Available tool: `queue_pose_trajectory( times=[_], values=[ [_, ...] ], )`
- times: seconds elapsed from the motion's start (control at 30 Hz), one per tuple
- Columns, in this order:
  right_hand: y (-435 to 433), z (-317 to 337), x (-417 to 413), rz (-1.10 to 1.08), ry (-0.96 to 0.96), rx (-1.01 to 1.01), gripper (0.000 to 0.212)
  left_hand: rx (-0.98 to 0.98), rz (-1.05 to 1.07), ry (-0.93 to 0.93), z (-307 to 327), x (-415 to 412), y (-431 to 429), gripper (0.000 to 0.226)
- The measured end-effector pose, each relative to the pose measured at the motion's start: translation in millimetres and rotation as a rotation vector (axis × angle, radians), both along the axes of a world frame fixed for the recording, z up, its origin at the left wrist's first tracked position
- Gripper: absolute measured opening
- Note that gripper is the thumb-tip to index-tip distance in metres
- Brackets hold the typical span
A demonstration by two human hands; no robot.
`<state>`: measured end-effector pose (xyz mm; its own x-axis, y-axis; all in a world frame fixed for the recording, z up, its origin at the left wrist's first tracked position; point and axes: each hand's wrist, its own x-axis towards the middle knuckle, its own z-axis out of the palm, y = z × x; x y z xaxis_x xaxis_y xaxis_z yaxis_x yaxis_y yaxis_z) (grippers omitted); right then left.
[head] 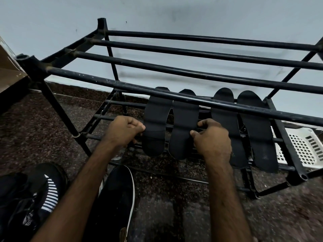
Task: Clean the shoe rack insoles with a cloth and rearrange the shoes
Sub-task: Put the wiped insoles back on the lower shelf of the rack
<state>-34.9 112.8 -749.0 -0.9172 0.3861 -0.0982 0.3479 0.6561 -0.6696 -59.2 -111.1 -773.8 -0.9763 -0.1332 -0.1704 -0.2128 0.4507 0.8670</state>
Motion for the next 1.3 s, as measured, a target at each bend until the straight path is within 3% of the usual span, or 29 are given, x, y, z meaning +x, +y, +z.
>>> queue_pose_trajectory(
  times=[0.87,1.13,1.3],
  values=[
    [-0.6,8.5,8.8,-0.01,0.0,0.006,0.035,-0.023,0.021,0.034,-6.1,-1.8,-5.6,0.013],
    [2.0,-1.7,35.6,0.023,-0.059,-0.107,0.053,0.124,0.097,-0.018,-14.3,20.5,-2.3,0.016],
    [1.9,-9.1,38.6,-0.002,-0.047,-0.155,0.05,0.093,0.085,-0.007,-13.1,20.5,6.7,0.016]
  ],
)
